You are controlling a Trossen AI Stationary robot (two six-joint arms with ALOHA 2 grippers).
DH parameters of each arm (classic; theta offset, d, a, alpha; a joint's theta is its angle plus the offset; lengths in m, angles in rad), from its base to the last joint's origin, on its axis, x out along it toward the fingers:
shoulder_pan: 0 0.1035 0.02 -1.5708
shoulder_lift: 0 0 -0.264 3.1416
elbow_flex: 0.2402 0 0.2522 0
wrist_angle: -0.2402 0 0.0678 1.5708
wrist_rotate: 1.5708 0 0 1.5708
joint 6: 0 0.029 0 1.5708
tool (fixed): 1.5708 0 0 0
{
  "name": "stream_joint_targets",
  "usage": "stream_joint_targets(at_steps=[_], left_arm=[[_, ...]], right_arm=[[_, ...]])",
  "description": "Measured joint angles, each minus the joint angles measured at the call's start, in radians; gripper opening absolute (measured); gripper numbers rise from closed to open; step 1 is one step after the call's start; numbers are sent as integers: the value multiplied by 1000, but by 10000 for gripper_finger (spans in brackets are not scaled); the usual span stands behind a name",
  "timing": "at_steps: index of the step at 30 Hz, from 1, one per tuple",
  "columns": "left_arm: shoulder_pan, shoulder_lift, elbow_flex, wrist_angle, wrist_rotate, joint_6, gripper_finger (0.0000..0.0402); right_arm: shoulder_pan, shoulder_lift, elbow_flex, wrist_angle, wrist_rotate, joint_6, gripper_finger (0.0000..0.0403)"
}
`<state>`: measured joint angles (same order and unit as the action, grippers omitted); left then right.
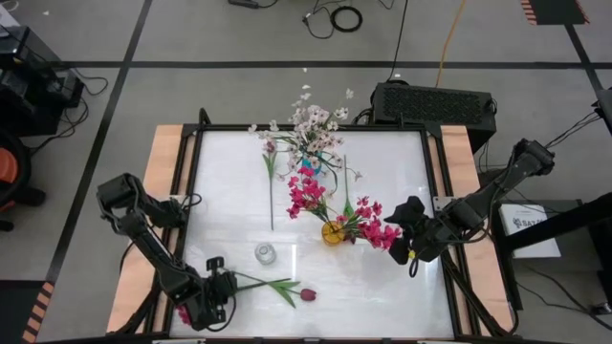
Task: Sort flowers into vase by color
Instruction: Put the pink flowers into the yellow vase
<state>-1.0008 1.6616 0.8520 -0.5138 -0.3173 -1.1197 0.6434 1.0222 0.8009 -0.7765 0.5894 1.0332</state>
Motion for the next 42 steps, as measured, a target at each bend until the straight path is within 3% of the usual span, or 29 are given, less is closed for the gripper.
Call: stream_joint_targets(at_steps=[7, 13, 17, 22, 28, 34, 42], left_arm=[[0, -51, 0, -6, 41, 5, 18], [6, -133, 0, -4, 87, 36, 20], [28, -212, 0, -6, 174, 36, 22], [67, -305, 0, -20, 251, 61, 22], [140, -378, 0, -139, 272, 28, 23], [210, -398, 0, -319, 302, 28, 23], [259, -422, 0, -515, 438, 39, 23]], right_arm=[[0, -2, 18, -4, 58, -55, 242], [0, -5, 90, -42, 155, -105, 223], [10, -5, 136, -83, 210, -118, 212], [46, -4, 189, -145, 348, -120, 200], [87, -4, 216, -129, 422, -136, 188], [115, -4, 216, -3, 441, -234, 179], [137, -4, 216, 155, 466, -399, 171]])
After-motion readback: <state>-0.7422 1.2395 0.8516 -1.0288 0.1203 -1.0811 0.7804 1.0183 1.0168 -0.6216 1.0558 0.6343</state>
